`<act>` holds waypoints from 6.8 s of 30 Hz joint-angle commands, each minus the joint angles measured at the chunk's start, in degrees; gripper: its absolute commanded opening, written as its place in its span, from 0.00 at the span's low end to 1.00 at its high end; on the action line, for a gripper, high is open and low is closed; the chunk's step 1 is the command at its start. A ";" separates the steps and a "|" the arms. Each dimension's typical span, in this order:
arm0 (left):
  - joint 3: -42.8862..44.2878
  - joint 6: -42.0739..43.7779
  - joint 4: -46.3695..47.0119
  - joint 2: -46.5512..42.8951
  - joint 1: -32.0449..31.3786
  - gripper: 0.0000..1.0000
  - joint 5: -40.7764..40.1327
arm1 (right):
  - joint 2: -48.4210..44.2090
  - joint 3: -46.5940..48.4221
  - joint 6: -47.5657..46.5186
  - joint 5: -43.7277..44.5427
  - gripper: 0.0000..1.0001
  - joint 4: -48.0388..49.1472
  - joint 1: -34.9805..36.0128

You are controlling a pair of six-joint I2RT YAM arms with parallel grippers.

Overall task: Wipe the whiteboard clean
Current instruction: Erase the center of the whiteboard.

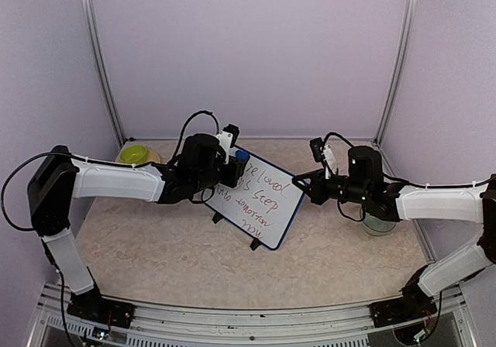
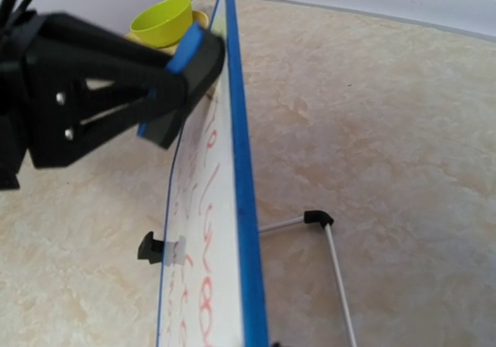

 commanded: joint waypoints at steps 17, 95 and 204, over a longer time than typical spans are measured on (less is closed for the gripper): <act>-10.63 -2.28 1.84 -0.28 -1.84 0.17 0.11 | 3.24 -1.74 -8.93 -7.50 0.00 -9.88 2.56; -8.42 -0.94 -0.17 0.35 -3.51 0.17 -1.54 | 5.87 0.35 -9.55 -8.51 0.00 -11.98 3.43; -9.61 0.87 3.53 -6.84 -7.81 0.18 -1.30 | 5.26 15.78 -5.13 -11.33 0.00 -24.99 9.36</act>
